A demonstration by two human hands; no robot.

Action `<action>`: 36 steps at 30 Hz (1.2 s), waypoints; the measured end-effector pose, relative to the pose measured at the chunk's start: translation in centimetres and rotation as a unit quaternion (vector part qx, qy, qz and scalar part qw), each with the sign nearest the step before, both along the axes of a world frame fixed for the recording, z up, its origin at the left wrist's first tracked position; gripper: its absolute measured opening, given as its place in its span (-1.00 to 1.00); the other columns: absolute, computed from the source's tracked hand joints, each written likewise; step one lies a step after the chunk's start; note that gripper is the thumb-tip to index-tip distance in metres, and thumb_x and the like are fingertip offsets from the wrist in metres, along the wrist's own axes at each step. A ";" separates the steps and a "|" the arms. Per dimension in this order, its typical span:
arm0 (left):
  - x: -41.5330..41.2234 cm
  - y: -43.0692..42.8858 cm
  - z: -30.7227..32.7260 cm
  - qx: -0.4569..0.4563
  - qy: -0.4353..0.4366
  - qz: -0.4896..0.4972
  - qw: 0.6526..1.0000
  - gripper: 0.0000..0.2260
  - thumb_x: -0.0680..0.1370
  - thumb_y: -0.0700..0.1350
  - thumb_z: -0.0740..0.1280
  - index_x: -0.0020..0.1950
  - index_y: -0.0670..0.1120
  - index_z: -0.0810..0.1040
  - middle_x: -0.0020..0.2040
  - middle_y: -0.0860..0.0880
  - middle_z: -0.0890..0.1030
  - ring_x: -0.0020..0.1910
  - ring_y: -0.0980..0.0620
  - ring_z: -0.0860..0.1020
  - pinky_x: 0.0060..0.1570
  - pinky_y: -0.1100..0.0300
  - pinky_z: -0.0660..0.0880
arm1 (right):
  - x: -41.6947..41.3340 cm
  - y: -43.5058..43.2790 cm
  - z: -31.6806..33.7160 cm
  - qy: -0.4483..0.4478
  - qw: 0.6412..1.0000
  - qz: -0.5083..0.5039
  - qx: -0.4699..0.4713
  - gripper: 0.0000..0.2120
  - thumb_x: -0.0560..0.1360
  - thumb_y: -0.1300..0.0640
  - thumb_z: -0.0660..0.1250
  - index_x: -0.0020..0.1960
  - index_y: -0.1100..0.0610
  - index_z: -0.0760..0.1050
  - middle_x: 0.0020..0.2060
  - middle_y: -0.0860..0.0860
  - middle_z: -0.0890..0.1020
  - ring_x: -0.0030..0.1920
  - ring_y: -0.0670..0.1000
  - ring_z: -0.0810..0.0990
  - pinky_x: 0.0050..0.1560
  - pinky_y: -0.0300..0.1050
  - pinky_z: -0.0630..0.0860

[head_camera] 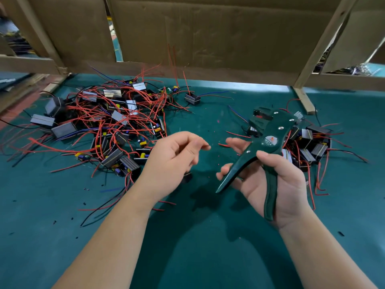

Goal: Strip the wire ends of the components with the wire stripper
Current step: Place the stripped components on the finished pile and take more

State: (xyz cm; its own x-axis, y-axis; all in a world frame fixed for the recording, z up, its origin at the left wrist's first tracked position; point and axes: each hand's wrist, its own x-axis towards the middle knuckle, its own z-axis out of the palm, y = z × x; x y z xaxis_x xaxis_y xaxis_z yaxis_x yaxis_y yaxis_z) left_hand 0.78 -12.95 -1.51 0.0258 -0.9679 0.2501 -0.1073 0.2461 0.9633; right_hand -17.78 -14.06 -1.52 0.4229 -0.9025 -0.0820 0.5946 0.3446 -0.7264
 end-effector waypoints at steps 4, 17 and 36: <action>-1.2 -0.1 0.4 0.047 0.284 -0.033 0.957 -0.79 0.47 -0.13 0.25 0.02 -0.19 0.58 -0.31 0.08 0.57 -0.39 0.18 0.49 -0.26 0.34 0.53 | 1.2 0.9 -0.3 -0.035 0.995 0.091 -0.008 -0.46 0.14 0.09 0.58 0.05 0.29 0.59 -0.03 0.30 0.58 -0.23 0.27 0.61 -0.10 0.24 0.57; -0.7 -0.7 -0.3 0.026 0.221 0.164 0.961 -0.93 0.51 -0.15 0.35 -0.17 -0.10 0.58 -0.27 0.00 0.70 -0.33 0.13 0.62 -0.33 0.32 0.53 | 1.8 1.2 0.1 0.085 0.972 0.216 0.026 -0.56 0.25 0.21 0.43 0.11 0.32 0.56 -0.14 0.30 0.50 -0.27 0.25 0.60 -0.11 0.23 0.56; 1.1 -1.0 -0.5 0.071 0.099 0.096 0.988 -0.89 0.42 -0.15 0.37 -0.24 -0.17 0.51 -0.44 0.06 0.55 -0.47 0.18 0.49 -0.44 0.30 0.53 | -1.2 0.3 1.3 0.122 0.964 0.225 0.075 -0.58 0.28 0.21 0.29 0.08 0.38 0.56 -0.25 0.25 0.59 -0.30 0.23 0.61 -0.19 0.16 0.60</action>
State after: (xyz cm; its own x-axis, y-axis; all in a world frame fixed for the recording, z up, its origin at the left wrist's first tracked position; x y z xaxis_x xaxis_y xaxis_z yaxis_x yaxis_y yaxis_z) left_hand 1.93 -13.91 -1.98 0.2468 -0.9654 0.0844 0.0549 0.1009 0.9934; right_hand -18.97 -13.75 -0.20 0.7205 -0.6019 -0.3444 0.1774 0.6401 -0.7476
